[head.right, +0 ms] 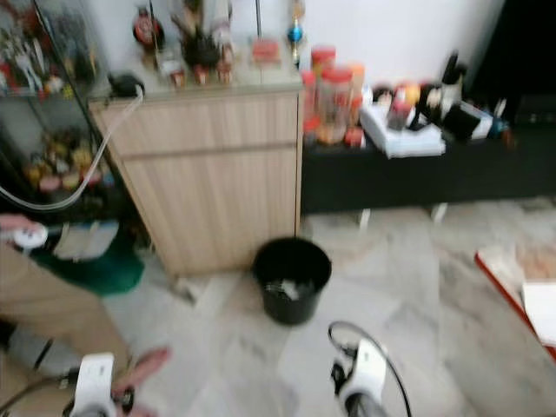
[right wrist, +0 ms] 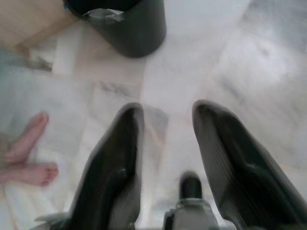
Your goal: Picking trash to rubbish bin
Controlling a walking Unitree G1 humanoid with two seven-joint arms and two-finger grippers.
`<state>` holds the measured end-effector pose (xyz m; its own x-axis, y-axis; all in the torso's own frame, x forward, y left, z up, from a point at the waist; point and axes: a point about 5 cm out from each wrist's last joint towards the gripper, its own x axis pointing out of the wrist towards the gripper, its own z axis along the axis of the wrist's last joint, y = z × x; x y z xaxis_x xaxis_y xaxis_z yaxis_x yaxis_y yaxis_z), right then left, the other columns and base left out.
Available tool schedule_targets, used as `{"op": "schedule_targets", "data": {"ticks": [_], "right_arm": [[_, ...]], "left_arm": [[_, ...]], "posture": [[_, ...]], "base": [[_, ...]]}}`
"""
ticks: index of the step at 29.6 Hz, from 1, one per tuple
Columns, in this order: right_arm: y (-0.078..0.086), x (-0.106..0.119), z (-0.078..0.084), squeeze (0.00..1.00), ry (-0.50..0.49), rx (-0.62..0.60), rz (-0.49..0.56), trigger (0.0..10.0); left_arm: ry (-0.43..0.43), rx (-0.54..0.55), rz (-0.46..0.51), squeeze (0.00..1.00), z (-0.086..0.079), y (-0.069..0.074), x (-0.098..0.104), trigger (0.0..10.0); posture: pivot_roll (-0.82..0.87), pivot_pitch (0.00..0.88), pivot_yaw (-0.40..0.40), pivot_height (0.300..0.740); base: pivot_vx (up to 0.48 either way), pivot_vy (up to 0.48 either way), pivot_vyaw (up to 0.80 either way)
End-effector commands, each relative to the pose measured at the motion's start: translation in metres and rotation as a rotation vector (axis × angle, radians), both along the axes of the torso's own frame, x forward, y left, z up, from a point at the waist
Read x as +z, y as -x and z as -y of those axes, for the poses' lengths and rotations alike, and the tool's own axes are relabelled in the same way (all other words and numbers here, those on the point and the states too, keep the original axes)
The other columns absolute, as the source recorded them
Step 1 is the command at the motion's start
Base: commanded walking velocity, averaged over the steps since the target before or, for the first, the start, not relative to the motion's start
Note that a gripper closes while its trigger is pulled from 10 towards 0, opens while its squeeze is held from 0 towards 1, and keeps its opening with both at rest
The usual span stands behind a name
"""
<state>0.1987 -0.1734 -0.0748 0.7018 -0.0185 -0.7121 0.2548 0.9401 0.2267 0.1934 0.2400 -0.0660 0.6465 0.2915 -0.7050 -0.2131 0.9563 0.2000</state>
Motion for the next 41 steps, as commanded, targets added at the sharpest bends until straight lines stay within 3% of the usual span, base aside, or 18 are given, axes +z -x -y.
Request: {"op": "schedule_targets", "data": {"ticks": [1, 37, 41], "right_arm": [[-0.003, 0.001, -0.004, 0.0, -0.01, -0.006, 0.009, 10.0], [0.006, -0.004, -0.003, 0.0, 0.0, -0.01, -0.023, 10.0], [0.008, -0.004, -0.002, 0.0, 0.003, -0.003, -0.029, 10.0]], "left_arm": [[-0.001, -0.006, -0.005, 0.0, 0.0, 0.0, 0.0, 10.0], [-0.009, -0.021, -0.002, 0.0, -0.001, -0.002, 0.001, 10.0], [-0.01, -0.021, -0.003, 0.0, 0.0, -0.001, 0.001, 10.0]], "posture": [[-0.01, 0.0, 0.002, 0.74], [-0.03, 0.0, 0.017, 0.74], [-0.03, 0.0, 0.016, 0.74]], "base": [[0.0, 0.0, 0.0], [0.0, 0.0, 0.0], [0.0, 0.0, -0.8]]}}
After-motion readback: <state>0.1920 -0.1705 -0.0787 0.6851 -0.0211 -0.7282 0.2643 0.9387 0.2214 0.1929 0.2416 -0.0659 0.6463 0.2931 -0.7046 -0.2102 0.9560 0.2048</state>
